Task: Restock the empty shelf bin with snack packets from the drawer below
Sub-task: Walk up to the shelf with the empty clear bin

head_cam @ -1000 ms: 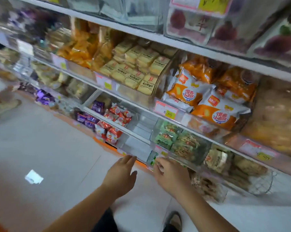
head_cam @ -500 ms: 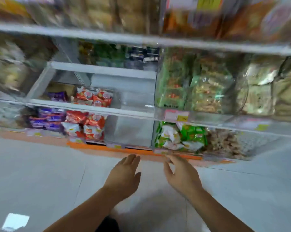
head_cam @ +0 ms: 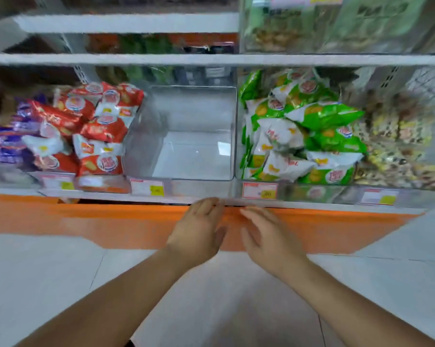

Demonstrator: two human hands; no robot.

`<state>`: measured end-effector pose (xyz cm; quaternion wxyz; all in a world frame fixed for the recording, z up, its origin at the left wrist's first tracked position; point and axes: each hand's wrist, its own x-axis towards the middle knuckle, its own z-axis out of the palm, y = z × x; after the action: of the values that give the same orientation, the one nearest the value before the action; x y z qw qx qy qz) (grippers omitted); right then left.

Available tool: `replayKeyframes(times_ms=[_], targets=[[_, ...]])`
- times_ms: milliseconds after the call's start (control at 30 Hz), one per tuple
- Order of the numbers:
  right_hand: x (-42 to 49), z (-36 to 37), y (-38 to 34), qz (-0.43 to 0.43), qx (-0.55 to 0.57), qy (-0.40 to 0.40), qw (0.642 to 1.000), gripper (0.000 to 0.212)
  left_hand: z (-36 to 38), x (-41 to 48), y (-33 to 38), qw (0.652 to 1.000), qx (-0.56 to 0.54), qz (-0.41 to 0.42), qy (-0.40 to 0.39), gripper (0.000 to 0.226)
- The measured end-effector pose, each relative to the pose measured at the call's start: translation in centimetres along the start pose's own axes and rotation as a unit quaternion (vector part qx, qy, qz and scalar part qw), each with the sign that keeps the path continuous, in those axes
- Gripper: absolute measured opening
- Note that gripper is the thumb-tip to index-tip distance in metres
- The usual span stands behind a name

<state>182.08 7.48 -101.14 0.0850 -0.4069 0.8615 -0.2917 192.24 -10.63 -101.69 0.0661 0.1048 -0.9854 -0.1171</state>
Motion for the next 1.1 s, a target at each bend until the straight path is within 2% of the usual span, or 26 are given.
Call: replayKeyframes(times_ms=[133,233,300,433,600,867,1100], targets=[[0.5,0.0,-0.1,-0.025,-0.075,-0.021,0.997,0.057,-0.1,0.3,-0.4,0.999,0.028,0.022,-0.016,0.053],[0.6,0.4,0.4,-0.004,-0.108,-0.039,0.993,0.06,-0.2,0.3,-0.6,0.998,0.041,-0.024,-0.046,0.049],[0.2,0.6,0.8,0.026,-0.104,-0.04,0.993,0.061,-0.1,-0.2,-0.7,0.994,0.029,-0.058,-0.083,0.056],[0.2,0.7,1.3,0.02,-0.123,-0.075,0.989,0.065,0.8,-0.7,-1.9,0.991,0.044,-0.039,-0.118,0.066],[1.1,0.5,2.2,0.006,-0.18,-0.139,0.974,0.072,1.7,-0.2,-1.8,0.992,0.066,-0.04,-0.096,0.067],[2.5,0.6,2.4,0.023,-0.195,-0.117,0.974,0.085,2.3,0.5,-1.1,0.99,0.101,-0.053,-0.083,0.079],[3.3,1.6,2.5,0.019,-0.227,-0.146,0.963,0.085,2.0,0.5,-0.4,0.987,0.105,-0.076,-0.1,0.073]])
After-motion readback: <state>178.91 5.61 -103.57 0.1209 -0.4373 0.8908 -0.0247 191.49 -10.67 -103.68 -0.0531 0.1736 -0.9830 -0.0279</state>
